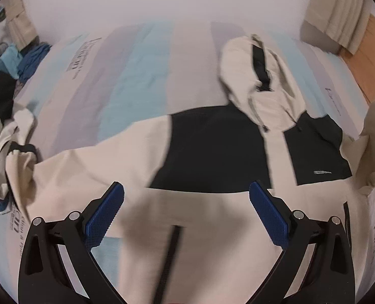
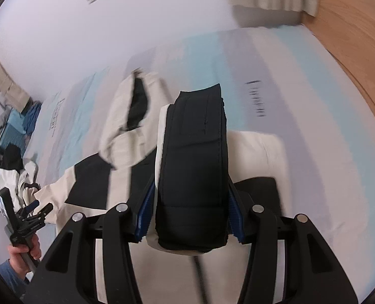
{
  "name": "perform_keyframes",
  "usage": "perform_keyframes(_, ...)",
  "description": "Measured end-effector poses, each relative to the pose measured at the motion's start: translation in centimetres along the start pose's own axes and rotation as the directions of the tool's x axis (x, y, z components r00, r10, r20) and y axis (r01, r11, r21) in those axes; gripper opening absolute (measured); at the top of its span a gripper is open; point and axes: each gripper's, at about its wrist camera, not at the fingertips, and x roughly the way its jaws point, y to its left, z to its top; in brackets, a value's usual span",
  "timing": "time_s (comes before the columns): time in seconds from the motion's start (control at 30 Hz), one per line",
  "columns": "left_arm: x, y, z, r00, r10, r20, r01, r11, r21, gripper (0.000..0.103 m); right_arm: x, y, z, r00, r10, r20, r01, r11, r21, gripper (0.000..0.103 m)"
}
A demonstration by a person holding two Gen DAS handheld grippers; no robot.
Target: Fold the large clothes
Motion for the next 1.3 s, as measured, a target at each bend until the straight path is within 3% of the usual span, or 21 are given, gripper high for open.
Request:
perform_keyframes(0.37,-0.7,9.9,-0.8,0.999,0.028,0.040,-0.028,1.000,-0.012,0.097,8.2,20.2,-4.8,0.984,0.125,-0.128,-0.138,0.986,-0.096,0.048)
perform_keyframes(0.6,-0.3,16.1,-2.5,0.998,0.055,0.024,-0.053,0.996,-0.068,0.097,13.5,28.5,-6.6,0.974,0.122,-0.189,-0.151,0.977,-0.149,0.047)
perform_keyframes(0.9,0.8,22.7,-4.5,0.996,0.093,-0.002,-0.093,0.987,-0.132,0.097,19.2,32.2,-9.7,0.963,0.033,-0.269,-0.097,0.969,-0.229,0.037)
perform_keyframes(1.07,1.0,25.2,-5.1,0.994,0.111,-0.003,-0.110,0.982,-0.152,0.097,20.9,33.0,-11.6,0.954,0.023,-0.300,-0.092,0.972,-0.215,0.030)
perform_keyframes(1.3,0.9,28.1,-5.3,0.992,0.123,0.006,-0.120,0.976,-0.183,0.097,21.0,35.4,-13.3,0.953,0.066,-0.296,-0.123,0.976,-0.178,0.034)
